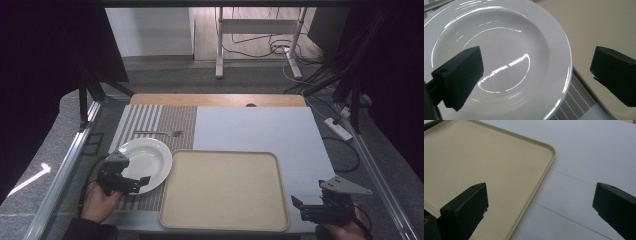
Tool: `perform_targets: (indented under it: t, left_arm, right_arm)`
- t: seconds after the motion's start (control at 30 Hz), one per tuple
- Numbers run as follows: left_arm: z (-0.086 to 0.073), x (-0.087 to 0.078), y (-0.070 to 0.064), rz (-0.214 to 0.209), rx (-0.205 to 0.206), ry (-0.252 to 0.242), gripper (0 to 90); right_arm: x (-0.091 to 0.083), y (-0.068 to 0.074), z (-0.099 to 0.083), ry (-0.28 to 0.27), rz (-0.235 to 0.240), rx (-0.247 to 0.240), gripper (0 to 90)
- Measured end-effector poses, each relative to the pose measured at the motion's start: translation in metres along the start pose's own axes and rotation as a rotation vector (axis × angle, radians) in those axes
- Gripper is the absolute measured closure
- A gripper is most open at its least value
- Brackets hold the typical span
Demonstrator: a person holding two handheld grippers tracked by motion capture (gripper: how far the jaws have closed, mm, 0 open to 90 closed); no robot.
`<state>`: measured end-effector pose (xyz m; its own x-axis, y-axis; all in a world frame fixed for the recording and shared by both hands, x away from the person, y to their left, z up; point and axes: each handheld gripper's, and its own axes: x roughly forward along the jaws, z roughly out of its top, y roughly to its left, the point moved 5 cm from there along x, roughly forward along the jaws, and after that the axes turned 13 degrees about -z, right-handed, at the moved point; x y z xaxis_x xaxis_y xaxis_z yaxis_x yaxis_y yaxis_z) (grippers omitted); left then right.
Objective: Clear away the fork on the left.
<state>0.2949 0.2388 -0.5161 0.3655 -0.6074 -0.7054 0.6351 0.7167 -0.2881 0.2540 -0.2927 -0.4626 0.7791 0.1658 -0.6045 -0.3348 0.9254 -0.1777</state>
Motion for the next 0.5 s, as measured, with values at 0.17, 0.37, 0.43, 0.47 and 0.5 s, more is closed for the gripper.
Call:
perform_targets:
  t: [0.17, 0.37, 0.43, 0.47, 0.5]
  left_arm:
    - [0.009, 0.009, 0.007, -0.011, -0.003, 0.013, 0.0]
    - [0.019, 0.021, 0.018, -0.013, -0.007, 0.046, 0.0]
    - [0.022, 0.024, 0.021, -0.019, -0.007, 0.051, 0.0]
    - [0.025, 0.027, 0.024, -0.026, -0.010, 0.052, 0.0]
    - [0.027, 0.028, 0.026, -0.026, -0.010, 0.054, 0.0]
  right_arm:
    - [0.000, 0.000, 0.000, -0.001, 0.004, 0.005, 0.7]
    - [0.000, 0.000, 0.000, 0.001, 0.003, 0.004, 0.7]
    - [0.000, 0.000, 0.000, 0.000, 0.005, 0.006, 0.7]
    - [0.000, -0.001, 0.000, 0.003, 0.005, 0.009, 0.7]
    - [0.001, -0.001, 0.000, 0.004, 0.005, 0.010, 0.7]
